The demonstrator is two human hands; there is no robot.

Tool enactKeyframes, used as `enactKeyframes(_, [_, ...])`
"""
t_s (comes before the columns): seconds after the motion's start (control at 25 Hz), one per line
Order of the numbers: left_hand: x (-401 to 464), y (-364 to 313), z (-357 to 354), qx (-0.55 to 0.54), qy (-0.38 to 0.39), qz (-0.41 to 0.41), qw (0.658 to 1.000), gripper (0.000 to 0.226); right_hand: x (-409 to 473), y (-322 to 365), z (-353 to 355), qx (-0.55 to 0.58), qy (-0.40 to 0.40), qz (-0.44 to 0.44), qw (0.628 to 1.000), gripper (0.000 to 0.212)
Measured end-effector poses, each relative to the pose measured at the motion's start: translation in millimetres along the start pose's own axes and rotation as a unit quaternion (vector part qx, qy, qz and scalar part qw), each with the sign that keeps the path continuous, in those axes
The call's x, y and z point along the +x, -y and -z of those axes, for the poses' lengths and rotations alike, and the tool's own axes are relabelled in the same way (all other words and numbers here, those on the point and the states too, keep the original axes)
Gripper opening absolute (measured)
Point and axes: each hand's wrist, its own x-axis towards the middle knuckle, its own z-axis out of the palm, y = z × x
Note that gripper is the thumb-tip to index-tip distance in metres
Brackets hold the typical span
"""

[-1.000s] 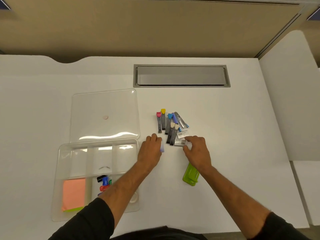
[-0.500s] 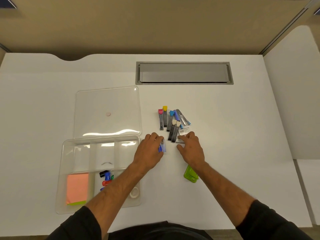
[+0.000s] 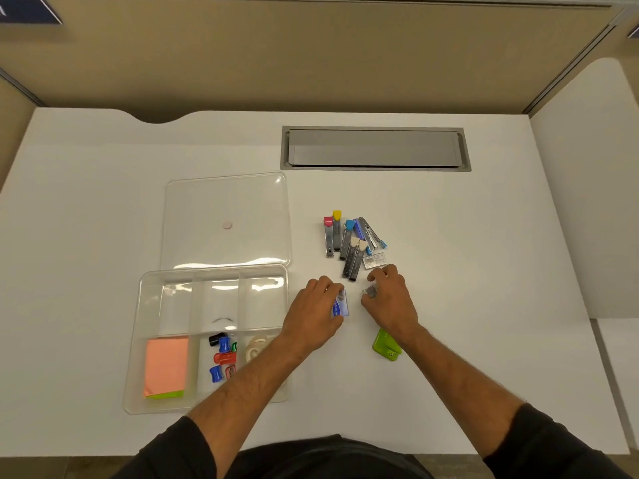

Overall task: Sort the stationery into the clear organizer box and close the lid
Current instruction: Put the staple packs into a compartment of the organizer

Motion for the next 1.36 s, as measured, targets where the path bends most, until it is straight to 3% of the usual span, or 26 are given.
enactKeyframes(0.2, [-26,-12,-4,-0.010,-0.010,-0.008,1.000,0.053,-25,2,8,0.057,-0.015,0.017,0.998,0.054])
enactKeyframes(0.64, [-91,4,9,-0.013,-0.085,0.011,0.996,0.053,-81,27,7,0.069,-0.013,0.085,0.994,0.060])
enactKeyframes(0.88, [-122,29,14,-0.025,-0.087,0.032,0.995,0.054,-103,52,-9,0.080,0.010,0.138,0.987,0.059])
enactKeyframes(1.36, [-160,106,44,-0.094,-0.117,0.027,0.988,0.041,-99,115,-43,0.084,-0.007,0.134,0.987,0.067])
